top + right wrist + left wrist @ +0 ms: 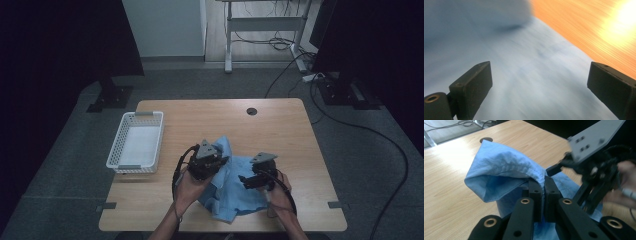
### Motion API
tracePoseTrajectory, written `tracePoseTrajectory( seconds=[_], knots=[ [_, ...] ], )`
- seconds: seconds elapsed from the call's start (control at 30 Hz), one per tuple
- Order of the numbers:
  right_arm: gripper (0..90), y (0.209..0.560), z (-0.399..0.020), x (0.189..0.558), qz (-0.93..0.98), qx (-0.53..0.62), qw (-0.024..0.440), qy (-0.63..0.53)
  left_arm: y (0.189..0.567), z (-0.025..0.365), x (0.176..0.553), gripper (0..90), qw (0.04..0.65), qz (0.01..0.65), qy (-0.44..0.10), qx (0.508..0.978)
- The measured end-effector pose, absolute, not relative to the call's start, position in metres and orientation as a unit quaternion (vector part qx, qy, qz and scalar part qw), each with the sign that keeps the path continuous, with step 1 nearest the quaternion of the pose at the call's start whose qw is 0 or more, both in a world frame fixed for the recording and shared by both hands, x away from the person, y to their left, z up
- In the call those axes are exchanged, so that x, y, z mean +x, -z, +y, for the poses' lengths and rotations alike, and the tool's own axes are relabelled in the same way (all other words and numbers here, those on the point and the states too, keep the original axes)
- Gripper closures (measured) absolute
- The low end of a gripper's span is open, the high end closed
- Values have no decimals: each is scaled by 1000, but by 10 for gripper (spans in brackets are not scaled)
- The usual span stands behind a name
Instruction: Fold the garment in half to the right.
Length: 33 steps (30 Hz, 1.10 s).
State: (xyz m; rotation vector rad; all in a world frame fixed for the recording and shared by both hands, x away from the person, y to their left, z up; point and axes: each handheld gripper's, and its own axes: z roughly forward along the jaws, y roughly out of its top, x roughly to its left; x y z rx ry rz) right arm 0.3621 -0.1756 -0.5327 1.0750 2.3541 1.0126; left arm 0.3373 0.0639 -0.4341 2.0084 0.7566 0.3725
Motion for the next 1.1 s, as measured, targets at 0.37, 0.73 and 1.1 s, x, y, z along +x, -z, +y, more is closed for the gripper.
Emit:
tracePoseTrajectory(
  seconds=[0.37,0.73,1.1],
  knots=[
    [65,562,-189,365,819,414,170,-359,439,56,340,866,462,307,-152,818],
    [52,558,-144,372,837,373,144,-373,466,35,352,862,437,316,-131,832],
    [57,527,-224,368,804,435,202,-352,469,14,355,478,463,279,-97,836]
  ],
)
